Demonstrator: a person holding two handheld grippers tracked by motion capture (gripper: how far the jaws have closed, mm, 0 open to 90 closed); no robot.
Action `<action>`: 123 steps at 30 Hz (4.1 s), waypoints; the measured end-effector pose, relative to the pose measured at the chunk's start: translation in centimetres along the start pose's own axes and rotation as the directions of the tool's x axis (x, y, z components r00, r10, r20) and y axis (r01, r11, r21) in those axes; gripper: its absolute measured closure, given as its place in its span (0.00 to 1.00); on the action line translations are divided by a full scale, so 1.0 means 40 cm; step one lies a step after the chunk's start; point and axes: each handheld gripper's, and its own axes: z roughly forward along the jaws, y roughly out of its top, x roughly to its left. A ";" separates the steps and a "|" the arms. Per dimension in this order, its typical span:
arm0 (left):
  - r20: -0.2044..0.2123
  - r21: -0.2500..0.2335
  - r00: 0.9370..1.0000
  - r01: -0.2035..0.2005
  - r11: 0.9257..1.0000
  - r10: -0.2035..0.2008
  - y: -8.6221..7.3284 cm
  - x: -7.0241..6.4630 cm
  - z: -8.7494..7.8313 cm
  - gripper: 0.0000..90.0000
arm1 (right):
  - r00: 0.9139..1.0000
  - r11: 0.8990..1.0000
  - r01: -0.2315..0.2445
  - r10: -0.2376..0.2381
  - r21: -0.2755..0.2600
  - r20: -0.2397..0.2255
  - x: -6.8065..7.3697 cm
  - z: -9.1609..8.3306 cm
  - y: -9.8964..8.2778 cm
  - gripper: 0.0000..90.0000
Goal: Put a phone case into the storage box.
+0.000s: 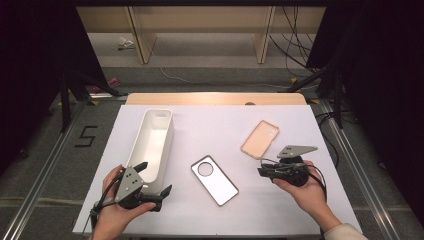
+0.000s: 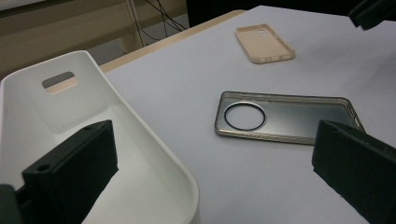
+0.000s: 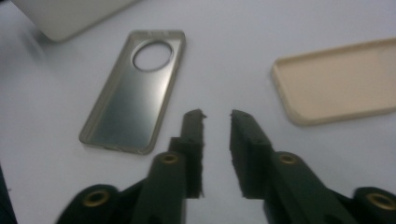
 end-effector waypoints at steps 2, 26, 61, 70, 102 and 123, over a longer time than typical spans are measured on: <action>0.000 0.001 1.000 0.000 1.000 0.000 0.000 0.000 0.001 0.00 | 1.000 0.998 -0.011 0.011 0.068 -0.004 0.008 0.030 0.006 0.96; 0.008 -0.001 1.000 0.003 1.000 -0.003 -0.001 0.001 0.001 0.00 | 0.998 0.912 -0.022 0.044 0.410 -0.044 0.081 0.196 0.039 1.00; 0.012 -0.005 1.000 0.003 1.000 -0.003 0.000 0.001 0.001 0.00 | 0.982 0.879 0.128 -0.048 0.459 -0.182 0.230 0.238 0.053 1.00; 0.013 -0.005 1.000 0.004 1.000 -0.004 -0.001 0.001 0.001 0.00 | 0.919 0.819 0.394 -0.356 0.417 -0.169 0.267 0.217 0.088 0.64; 0.019 -0.006 1.000 0.003 1.000 -0.003 -0.001 0.000 0.002 0.00 | 0.775 0.617 0.623 -0.569 0.481 -0.274 0.370 0.294 0.136 0.55; 0.021 -0.006 1.000 0.005 1.000 -0.004 -0.002 -0.001 0.002 0.00 | 0.740 0.538 0.657 -0.594 0.528 -0.315 0.390 0.327 0.142 0.67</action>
